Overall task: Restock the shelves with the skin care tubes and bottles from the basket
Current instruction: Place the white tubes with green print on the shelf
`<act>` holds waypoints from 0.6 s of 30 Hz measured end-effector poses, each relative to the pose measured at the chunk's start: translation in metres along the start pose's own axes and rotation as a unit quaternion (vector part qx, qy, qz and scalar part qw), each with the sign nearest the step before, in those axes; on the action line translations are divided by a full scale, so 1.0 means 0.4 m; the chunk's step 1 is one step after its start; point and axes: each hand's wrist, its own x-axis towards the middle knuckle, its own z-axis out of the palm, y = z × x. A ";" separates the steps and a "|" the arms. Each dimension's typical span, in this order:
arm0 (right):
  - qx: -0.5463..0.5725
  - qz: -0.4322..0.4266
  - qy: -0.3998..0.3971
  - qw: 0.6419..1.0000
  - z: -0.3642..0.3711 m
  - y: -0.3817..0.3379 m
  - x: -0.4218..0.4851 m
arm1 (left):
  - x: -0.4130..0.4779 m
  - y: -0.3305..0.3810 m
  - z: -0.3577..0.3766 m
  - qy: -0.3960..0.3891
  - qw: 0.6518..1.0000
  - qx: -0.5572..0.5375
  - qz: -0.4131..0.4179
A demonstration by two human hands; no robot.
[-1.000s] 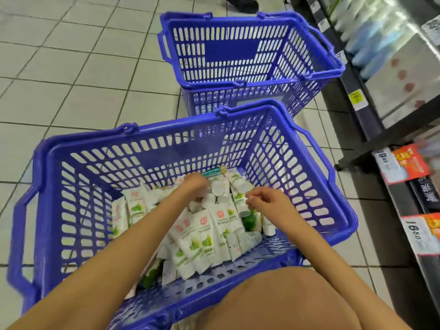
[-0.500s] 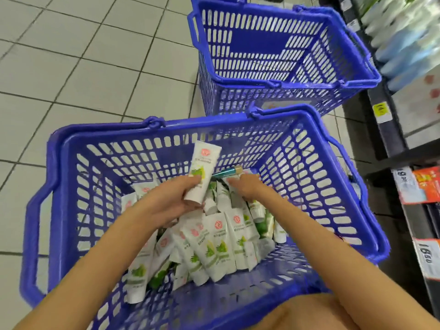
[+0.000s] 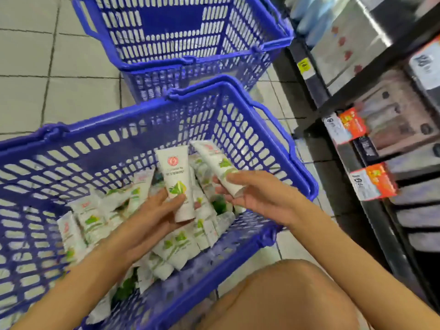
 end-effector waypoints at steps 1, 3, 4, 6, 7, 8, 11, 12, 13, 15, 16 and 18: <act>0.012 -0.045 0.007 0.999 -0.023 0.001 -0.051 | 0.003 -0.008 0.037 -0.017 1.000 0.000 0.008; 0.035 -0.121 0.039 0.991 -0.078 0.002 -0.151 | 0.012 -0.027 0.135 -0.068 0.997 0.006 0.024; 0.050 -0.150 0.061 0.985 -0.108 0.003 -0.200 | 0.014 -0.040 0.192 -0.105 0.994 0.025 0.028; 0.083 -0.198 0.102 0.971 -0.163 0.011 -0.290 | 0.009 -0.071 0.298 -0.174 0.980 0.092 0.033; 0.108 -0.223 0.117 0.962 -0.191 0.018 -0.336 | 0.003 -0.092 0.348 -0.203 0.970 0.129 0.033; 0.139 -0.252 0.125 0.950 -0.220 0.028 -0.385 | -0.002 -0.119 0.398 -0.230 0.959 0.162 0.029; 0.205 -0.316 0.151 0.914 -0.299 0.072 -0.529 | -0.023 -0.216 0.536 -0.261 0.933 0.245 0.036; 0.207 -0.331 0.169 0.905 -0.319 0.090 -0.577 | -0.034 -0.250 0.579 -0.261 0.923 0.278 0.049; 0.204 -0.347 0.189 0.896 -0.343 0.113 -0.624 | -0.046 -0.284 0.621 -0.272 0.909 0.309 0.062; 0.199 -0.384 0.225 0.873 -0.389 0.171 -0.716 | -0.083 -0.357 0.705 -0.320 0.885 0.332 0.061; 0.191 -0.402 0.248 0.861 -0.409 0.204 -0.758 | -0.106 -0.393 0.745 -0.348 0.874 0.336 0.053; 0.175 -0.440 0.292 0.831 -0.445 0.273 -0.843 | -0.152 -0.469 0.825 -0.405 0.853 0.329 0.030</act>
